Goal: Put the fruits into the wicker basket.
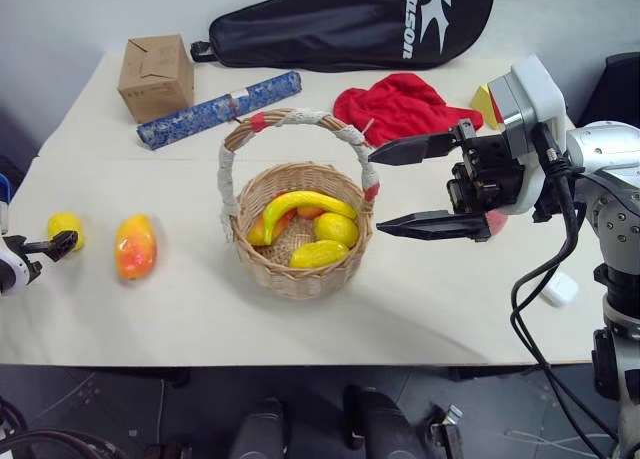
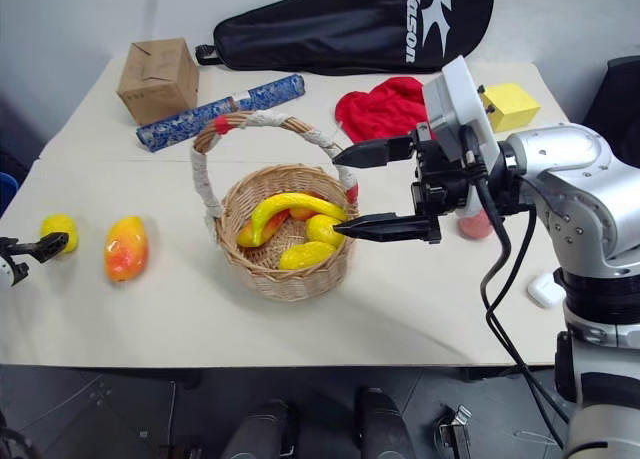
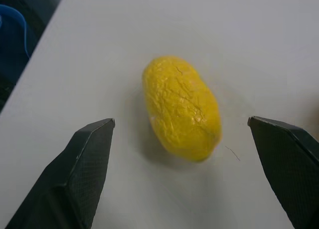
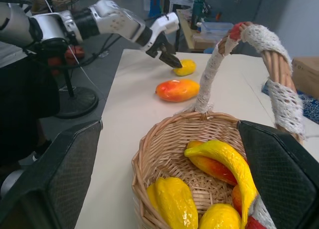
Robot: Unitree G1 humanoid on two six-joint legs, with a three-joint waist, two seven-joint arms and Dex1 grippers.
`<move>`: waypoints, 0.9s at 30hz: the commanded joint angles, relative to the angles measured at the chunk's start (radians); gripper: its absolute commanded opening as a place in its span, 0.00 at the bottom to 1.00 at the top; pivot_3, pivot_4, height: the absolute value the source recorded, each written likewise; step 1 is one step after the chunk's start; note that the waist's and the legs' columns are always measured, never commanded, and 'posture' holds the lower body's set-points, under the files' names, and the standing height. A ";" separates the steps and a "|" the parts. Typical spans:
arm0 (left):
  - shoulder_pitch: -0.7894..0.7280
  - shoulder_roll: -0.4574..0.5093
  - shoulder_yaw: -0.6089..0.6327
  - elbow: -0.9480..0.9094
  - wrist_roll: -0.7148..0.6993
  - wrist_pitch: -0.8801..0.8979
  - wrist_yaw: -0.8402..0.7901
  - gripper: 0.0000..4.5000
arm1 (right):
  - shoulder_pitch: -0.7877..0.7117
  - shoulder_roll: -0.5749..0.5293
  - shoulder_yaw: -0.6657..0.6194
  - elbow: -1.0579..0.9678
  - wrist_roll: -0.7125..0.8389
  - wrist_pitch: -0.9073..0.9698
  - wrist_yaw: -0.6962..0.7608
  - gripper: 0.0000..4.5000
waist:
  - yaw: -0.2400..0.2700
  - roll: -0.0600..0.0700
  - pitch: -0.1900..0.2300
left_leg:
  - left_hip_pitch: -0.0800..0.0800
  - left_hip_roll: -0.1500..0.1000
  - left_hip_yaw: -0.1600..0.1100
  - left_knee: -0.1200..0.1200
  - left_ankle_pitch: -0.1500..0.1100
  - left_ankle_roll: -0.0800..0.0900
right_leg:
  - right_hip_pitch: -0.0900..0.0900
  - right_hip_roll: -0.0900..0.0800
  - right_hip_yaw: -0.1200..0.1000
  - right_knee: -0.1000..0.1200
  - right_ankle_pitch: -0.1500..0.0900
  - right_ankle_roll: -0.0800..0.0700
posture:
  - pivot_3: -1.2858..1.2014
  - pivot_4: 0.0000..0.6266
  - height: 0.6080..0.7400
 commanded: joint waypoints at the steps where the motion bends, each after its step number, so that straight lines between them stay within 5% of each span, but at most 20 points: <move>1: -0.077 0.026 -0.033 0.119 0.057 -0.085 -0.014 1.00 | -0.025 -0.007 -0.051 -0.031 0.031 -0.008 0.004 0.99 | -0.002 0.000 0.000 | 0.000 0.001 0.002 0.001 0.000 0.000 | 0.000 0.000 -0.002 0.000 0.000 0.000 | 0.52 0.24 1.00; 7: -0.227 0.022 -0.114 0.356 0.128 -0.184 -0.032 1.00 | -0.044 -0.028 -0.132 -0.034 0.136 0.035 0.005 0.99 | 0.001 0.000 0.000 | 0.001 0.001 0.011 0.007 -0.003 0.006 | 0.001 -0.001 -0.013 0.002 0.002 0.003 | 0.52 0.24 1.00; 17: -0.238 0.034 -0.123 0.424 0.151 -0.211 -0.062 0.44 | -0.006 -0.045 -0.150 -0.034 0.115 0.010 0.017 1.00 | 0.001 -0.001 0.000 | 0.003 -0.001 0.017 0.015 -0.011 0.017 | 0.003 -0.018 -0.031 0.005 0.004 0.003 | 0.52 0.24 1.00; 21: -0.132 0.065 -0.072 0.231 0.091 -0.113 -0.153 0.42 | 0.013 -0.061 -0.151 -0.016 0.094 -0.009 0.027 1.00 | -0.004 -0.001 0.000 | 0.004 -0.001 0.019 0.015 -0.010 0.014 | 0.003 -0.019 -0.033 0.006 0.004 0.003 | 0.52 0.24 1.00; 27: 0.219 0.122 0.183 -0.367 -0.143 0.122 -0.441 0.42 | 0.055 -0.104 -0.172 0.019 0.064 -0.020 0.026 1.00 | -0.016 -0.001 0.000 | 0.003 0.000 0.020 0.015 -0.012 0.013 | 0.003 -0.022 -0.034 0.002 0.004 0.003 | 0.52 0.24 1.00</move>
